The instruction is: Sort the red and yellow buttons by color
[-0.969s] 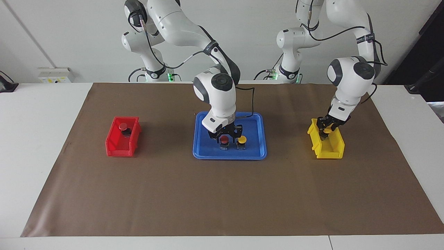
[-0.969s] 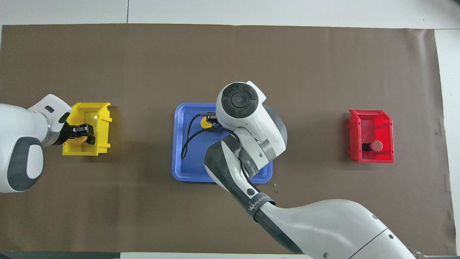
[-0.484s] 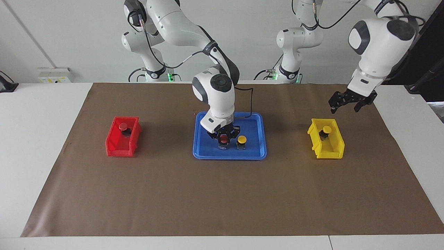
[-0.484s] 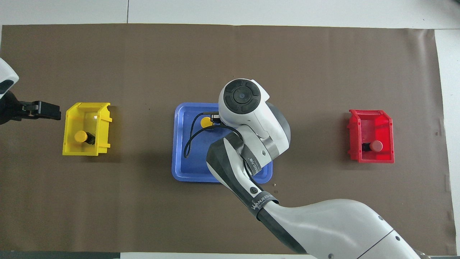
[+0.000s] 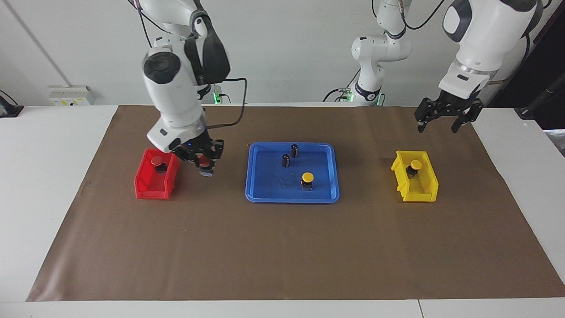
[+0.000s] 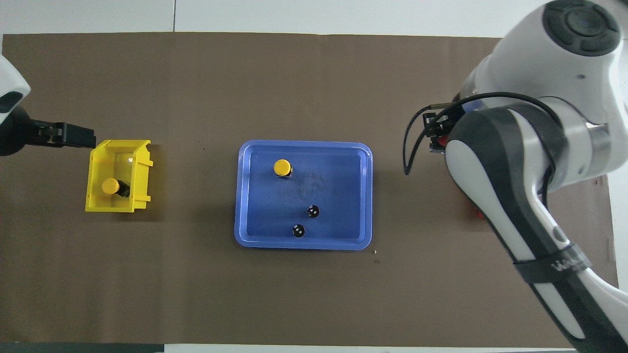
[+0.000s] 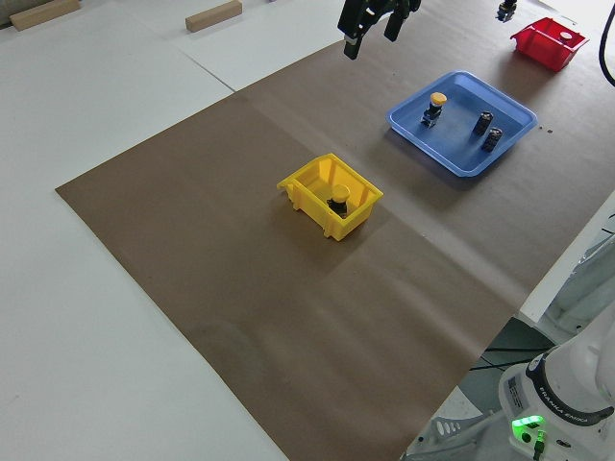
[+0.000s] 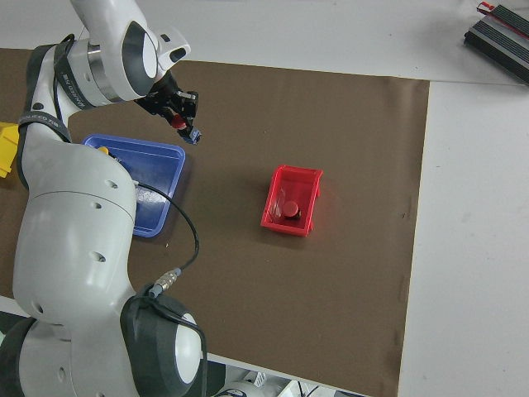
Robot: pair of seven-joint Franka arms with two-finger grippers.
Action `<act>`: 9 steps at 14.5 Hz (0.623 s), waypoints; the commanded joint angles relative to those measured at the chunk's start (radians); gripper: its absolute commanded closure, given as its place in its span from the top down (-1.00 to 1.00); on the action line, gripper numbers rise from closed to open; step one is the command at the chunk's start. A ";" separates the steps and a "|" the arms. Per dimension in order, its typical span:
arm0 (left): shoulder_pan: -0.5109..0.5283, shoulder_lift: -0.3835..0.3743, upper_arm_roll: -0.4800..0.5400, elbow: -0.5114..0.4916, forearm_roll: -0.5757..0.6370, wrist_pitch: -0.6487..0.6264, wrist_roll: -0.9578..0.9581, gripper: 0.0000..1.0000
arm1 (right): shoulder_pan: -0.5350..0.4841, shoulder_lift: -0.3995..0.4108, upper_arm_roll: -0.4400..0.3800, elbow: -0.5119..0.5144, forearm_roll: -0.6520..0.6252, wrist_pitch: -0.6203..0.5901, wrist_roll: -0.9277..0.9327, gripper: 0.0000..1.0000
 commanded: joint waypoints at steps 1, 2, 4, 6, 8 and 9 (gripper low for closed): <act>-0.187 0.088 0.009 -0.114 -0.006 0.202 -0.220 1.00 | -0.141 -0.080 0.018 -0.208 0.016 0.143 -0.209 -0.69; -0.249 0.153 0.011 -0.106 -0.005 0.249 -0.303 1.00 | -0.169 -0.095 0.018 -0.247 0.016 0.185 -0.246 -0.69; -0.341 0.253 0.011 -0.083 -0.002 0.361 -0.417 1.00 | -0.207 -0.109 0.018 -0.325 0.014 0.281 -0.344 -0.69; -0.399 0.309 0.009 -0.053 -0.003 0.393 -0.461 1.00 | -0.252 -0.101 0.019 -0.364 0.016 0.318 -0.381 -0.69; -0.448 0.359 0.011 -0.030 -0.002 0.408 -0.517 1.00 | -0.252 -0.104 0.018 -0.382 0.017 0.343 -0.381 -0.69; -0.459 0.374 0.011 -0.031 0.000 0.410 -0.525 1.00 | -0.255 -0.101 0.018 -0.396 0.017 0.355 -0.384 -0.69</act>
